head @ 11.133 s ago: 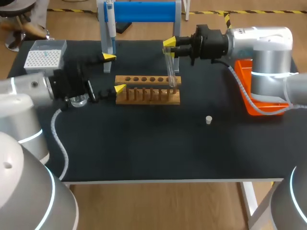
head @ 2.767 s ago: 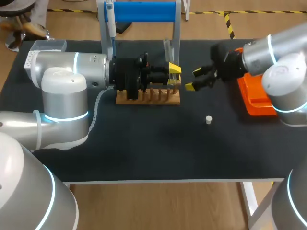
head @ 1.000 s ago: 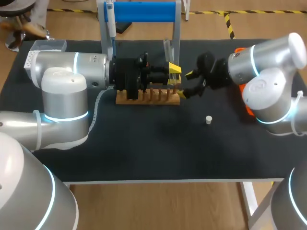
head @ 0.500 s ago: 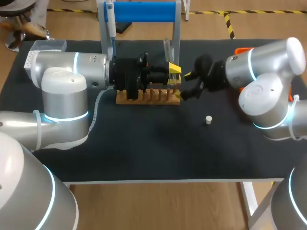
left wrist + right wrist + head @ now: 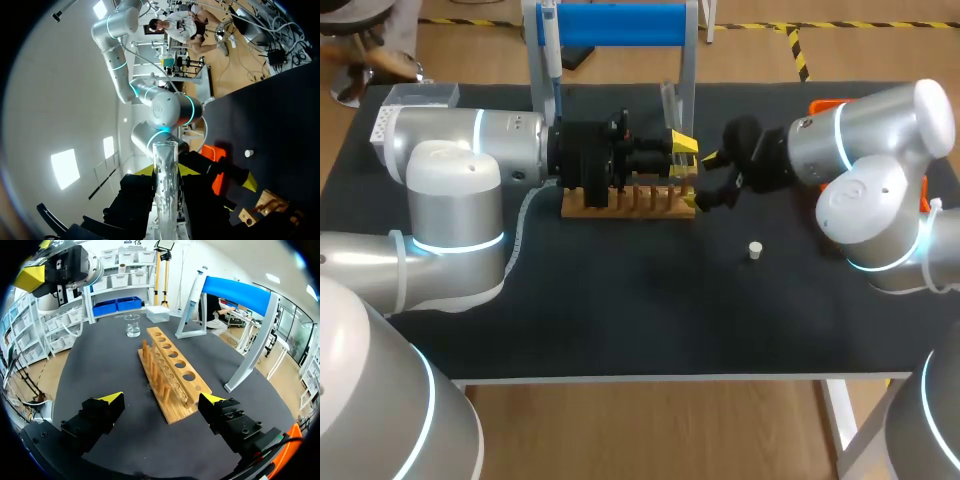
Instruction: Invert the test tube, pick up the pipette, mount the tip to pipette, aspirate from beaker and dispense into the tube, eject the tip, return the pipette, and cap with the stopper.
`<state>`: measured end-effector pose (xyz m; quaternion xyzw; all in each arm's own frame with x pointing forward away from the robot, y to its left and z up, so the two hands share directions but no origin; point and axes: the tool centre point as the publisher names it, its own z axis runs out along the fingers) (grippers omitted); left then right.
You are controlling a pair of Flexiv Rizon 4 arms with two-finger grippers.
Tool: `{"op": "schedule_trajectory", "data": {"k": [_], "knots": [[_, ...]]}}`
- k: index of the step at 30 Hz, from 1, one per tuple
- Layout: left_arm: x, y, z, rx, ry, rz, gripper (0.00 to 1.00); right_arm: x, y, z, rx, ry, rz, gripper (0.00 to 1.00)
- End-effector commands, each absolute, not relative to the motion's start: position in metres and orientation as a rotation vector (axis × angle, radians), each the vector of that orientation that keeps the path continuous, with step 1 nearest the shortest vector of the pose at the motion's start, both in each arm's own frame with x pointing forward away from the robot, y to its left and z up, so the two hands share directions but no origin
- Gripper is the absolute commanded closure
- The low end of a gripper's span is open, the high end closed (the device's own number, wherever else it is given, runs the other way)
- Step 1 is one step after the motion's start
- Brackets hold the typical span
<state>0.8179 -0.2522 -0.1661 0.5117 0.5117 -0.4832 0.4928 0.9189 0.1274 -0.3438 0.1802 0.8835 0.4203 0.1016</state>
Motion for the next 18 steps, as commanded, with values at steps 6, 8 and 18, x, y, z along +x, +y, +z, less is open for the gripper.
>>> {"op": "schedule_trajectory", "data": {"k": [6,8,18], "knots": [[0.818,-0.253,-0.166,1.242,1.240,-1.171,1.00,0.919,0.127,-0.343,0.533,2.612,1.238,0.00],[0.818,-0.253,-0.166,1.242,1.240,-1.171,1.00,0.919,0.127,-0.343,0.533,2.612,1.238,0.00],[0.826,-0.249,-0.151,1.217,1.367,-1.161,1.00,0.919,0.127,-0.343,0.533,2.612,1.238,0.00]]}}
